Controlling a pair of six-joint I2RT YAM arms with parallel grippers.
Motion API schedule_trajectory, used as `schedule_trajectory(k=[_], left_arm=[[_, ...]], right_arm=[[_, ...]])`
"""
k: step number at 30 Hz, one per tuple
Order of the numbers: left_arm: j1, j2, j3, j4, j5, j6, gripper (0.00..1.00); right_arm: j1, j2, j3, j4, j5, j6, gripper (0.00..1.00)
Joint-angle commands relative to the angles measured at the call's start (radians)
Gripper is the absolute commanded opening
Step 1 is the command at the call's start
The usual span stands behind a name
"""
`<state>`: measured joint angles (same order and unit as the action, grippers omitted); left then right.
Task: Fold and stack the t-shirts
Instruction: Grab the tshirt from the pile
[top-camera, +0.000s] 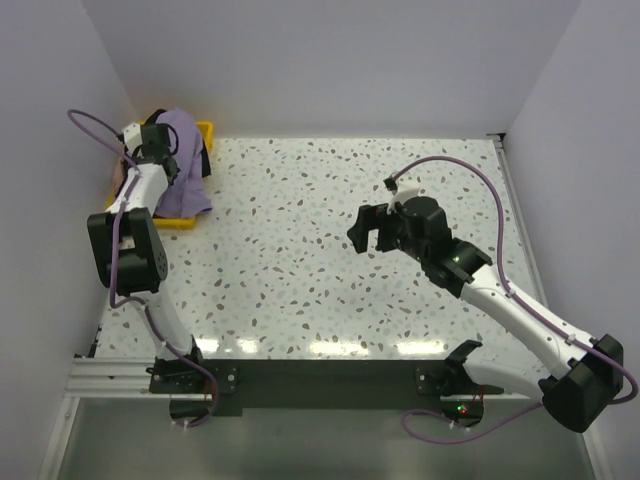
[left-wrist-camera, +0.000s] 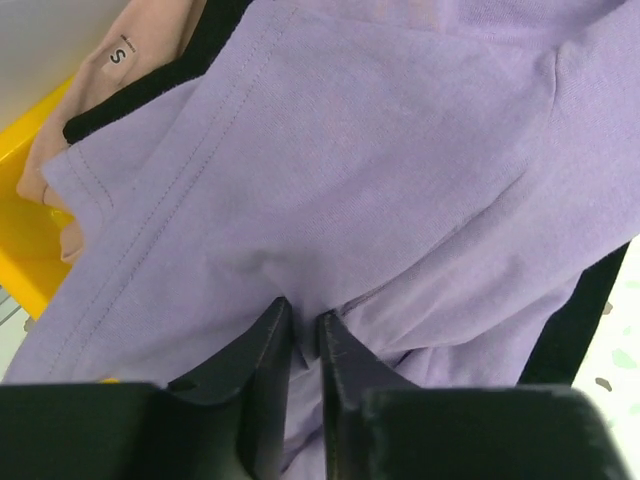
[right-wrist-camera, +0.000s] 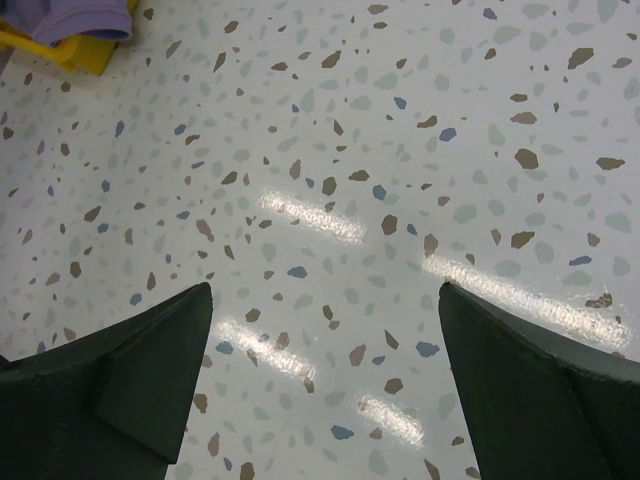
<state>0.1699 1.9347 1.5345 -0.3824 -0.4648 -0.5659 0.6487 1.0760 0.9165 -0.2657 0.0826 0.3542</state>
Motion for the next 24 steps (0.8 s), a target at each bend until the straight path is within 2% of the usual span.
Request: schedule_trajectory(k=[1, 3, 9, 16, 20, 23, 24], left_arm=[[0.010, -0.022, 0.026, 0.051, 0.023, -0.014, 0.19], [0.008, -0.043, 0.026, 0.050, 0.035, -0.014, 0.11], [0.006, -0.131, 0.050, 0.019, 0.055, -0.011, 0.00], [0.005, -0.258, 0.105, -0.016, 0.110, 0.011, 0.00], [-0.018, -0.344, 0.108, 0.016, 0.257, 0.027, 0.00], [-0.070, -0.408, 0.116, 0.025, 0.308, 0.040, 0.00], [-0.117, -0.422, 0.122, 0.023, 0.316, 0.043, 0.00]], right_arm=[[0.000, -0.014, 0.016, 0.031, -0.014, 0.008, 0.99], [0.002, -0.016, 0.018, 0.031, -0.012, 0.006, 0.99], [0.000, -0.010, 0.021, 0.031, -0.009, 0.005, 0.99], [0.000, -0.008, 0.028, 0.026, -0.004, 0.002, 0.99], [0.000, -0.004, 0.036, 0.026, 0.006, 0.000, 0.99], [0.000, -0.002, 0.045, 0.020, 0.016, -0.001, 0.99], [0.000, -0.002, 0.050, 0.019, 0.020, -0.003, 0.99]])
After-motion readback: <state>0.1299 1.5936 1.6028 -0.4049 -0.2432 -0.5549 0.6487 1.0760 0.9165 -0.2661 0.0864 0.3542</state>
